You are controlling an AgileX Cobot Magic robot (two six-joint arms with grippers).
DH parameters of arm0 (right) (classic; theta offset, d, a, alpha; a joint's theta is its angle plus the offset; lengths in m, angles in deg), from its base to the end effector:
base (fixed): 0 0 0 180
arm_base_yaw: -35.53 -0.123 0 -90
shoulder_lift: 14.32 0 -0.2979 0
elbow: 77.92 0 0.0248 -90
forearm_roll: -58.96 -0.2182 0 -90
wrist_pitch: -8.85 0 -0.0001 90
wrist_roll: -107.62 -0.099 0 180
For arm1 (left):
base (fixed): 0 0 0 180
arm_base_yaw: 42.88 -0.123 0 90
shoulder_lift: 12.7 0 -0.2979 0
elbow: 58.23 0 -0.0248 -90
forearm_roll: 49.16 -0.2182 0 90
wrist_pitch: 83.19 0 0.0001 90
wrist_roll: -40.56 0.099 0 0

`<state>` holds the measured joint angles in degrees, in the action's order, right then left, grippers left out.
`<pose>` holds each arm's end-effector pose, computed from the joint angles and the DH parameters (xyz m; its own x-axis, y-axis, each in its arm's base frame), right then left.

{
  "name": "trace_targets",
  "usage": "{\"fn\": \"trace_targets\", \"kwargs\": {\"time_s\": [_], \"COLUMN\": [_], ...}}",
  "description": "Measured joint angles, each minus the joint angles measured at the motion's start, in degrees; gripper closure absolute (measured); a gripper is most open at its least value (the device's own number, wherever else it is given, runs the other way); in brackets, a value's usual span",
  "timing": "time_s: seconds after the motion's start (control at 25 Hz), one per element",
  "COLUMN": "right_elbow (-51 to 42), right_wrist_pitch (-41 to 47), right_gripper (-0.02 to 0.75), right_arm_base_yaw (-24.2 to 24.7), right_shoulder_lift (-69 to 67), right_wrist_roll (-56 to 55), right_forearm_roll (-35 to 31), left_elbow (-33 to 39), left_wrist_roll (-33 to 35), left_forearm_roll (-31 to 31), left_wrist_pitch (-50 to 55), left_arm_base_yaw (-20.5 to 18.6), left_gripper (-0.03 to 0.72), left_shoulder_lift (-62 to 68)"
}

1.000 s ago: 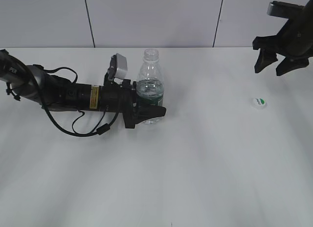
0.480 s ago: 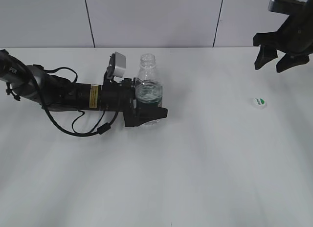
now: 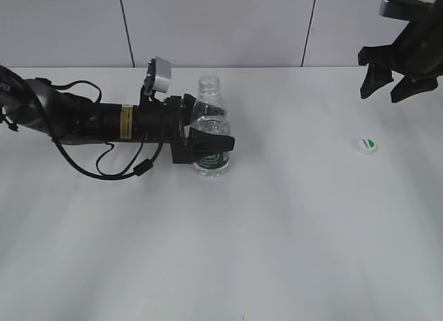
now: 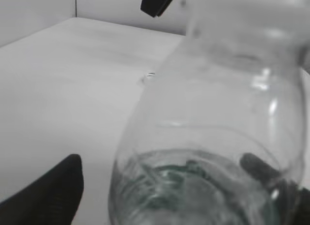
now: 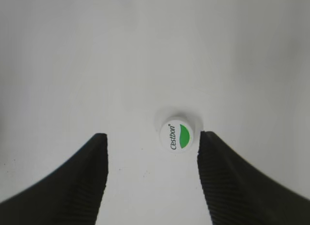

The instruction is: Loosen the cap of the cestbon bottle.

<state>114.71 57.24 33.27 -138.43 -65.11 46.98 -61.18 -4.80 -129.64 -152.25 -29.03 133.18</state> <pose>0.4128 0.0317 0.2213 -0.9355 -0.0240 -0.3525 -0.0817 0.9853 0.1498 0.3972 -0.1918 0.1119 -0.1606 0.1735 -0.9717 0.9811 0.1361 -0.1379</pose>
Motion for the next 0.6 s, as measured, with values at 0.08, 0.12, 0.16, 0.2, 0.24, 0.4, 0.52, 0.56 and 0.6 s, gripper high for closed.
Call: {"fn": "trace_targets", "kwargs": {"time_s": [0.08,0.12,0.16,0.2,0.24,0.4,0.52,0.56,0.6], "right_elbow": [0.0,0.0,0.0,0.0,0.0,0.0,0.0,0.0,0.0], "right_wrist_pitch": [0.3,0.4,0.6,0.8,1.0,1.7,1.8,1.8,1.8], "right_gripper": [0.290,0.290,0.290,0.290,0.290,0.290,0.290,0.290,0.290], "right_arm_base_yaw": [0.0,0.0,0.0,0.0,0.0,0.0,0.0,0.0,0.0], "right_shoulder_lift": [0.0,0.0,0.0,0.0,0.0,0.4,1.0,1.1,1.3], "right_wrist_roll": [0.0,0.0,0.0,0.0,0.0,0.0,0.0,0.0,0.0], "right_forearm_roll": [0.0,0.0,0.0,0.0,0.0,0.0,0.0,0.0,0.0], "left_elbow": [0.0,0.0,0.0,0.0,0.0,0.1,0.1,0.1,0.1], "left_wrist_roll": [-1.1,-1.7,-2.1,-2.6,-3.3,-6.7,-8.4,-8.8,-9.2], "left_forearm_roll": [-0.1,-0.1,-0.1,-0.3,-0.3,-0.5,-0.1,0.3,0.7], "left_wrist_pitch": [0.0,0.0,-0.1,-0.1,-0.1,-0.1,-0.2,-0.2,-0.2], "left_arm_base_yaw": [-0.2,-0.2,-0.2,-0.2,-0.2,-0.2,-0.2,-0.2,-0.2], "left_gripper": [0.101,0.101,0.101,0.101,0.101,0.101,0.101,0.101,0.101], "left_shoulder_lift": [-1.1,-1.6,-2.1,-2.8,-3.5,-6.4,-8.5,-9.1,-9.5]}}
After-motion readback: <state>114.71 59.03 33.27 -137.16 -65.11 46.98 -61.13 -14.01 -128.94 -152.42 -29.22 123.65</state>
